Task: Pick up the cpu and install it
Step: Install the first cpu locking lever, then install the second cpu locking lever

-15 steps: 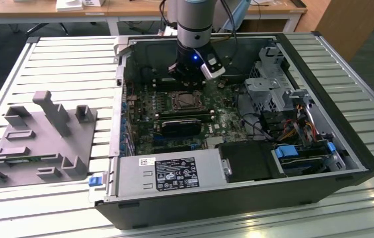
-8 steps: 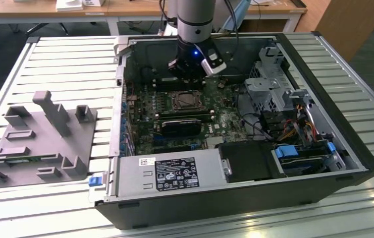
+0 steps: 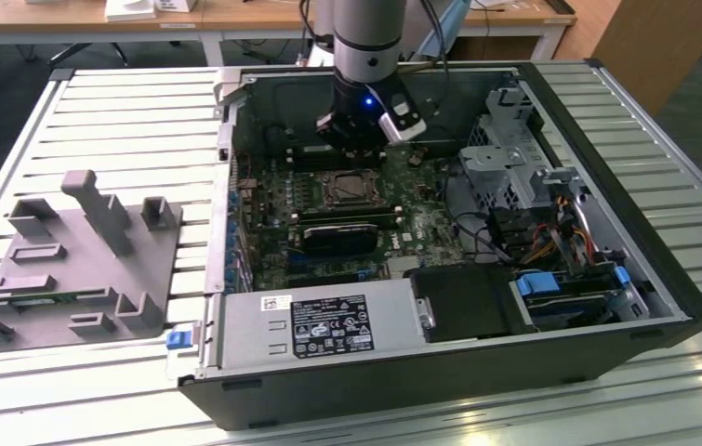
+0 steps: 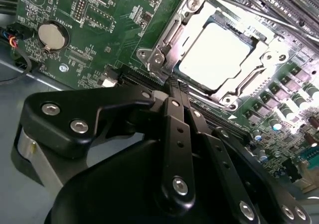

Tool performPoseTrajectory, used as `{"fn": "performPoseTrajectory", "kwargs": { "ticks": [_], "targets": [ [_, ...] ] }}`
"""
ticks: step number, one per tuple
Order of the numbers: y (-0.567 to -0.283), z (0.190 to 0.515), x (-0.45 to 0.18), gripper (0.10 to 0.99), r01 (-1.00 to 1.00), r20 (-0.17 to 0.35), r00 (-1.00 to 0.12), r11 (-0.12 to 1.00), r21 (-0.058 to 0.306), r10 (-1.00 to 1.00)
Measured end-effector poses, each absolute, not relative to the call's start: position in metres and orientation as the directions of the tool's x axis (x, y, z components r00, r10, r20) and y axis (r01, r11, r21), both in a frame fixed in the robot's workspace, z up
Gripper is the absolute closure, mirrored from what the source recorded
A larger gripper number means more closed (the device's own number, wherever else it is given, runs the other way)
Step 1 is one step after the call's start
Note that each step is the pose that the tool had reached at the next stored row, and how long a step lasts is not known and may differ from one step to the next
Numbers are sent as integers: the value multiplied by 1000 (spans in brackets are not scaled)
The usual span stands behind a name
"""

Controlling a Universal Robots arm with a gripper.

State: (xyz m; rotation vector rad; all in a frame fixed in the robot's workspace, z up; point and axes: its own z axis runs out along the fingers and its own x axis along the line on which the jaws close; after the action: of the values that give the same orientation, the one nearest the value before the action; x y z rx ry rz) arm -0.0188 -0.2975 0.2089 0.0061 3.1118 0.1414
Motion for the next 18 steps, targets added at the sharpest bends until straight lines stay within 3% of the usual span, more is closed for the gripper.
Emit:
{"fn": "performPoseTrajectory", "kwargs": {
  "ticks": [18],
  "targets": [
    [-304, 209, -18, 980, 3, -26, -1000, 996, 91, 5]
  ]
}}
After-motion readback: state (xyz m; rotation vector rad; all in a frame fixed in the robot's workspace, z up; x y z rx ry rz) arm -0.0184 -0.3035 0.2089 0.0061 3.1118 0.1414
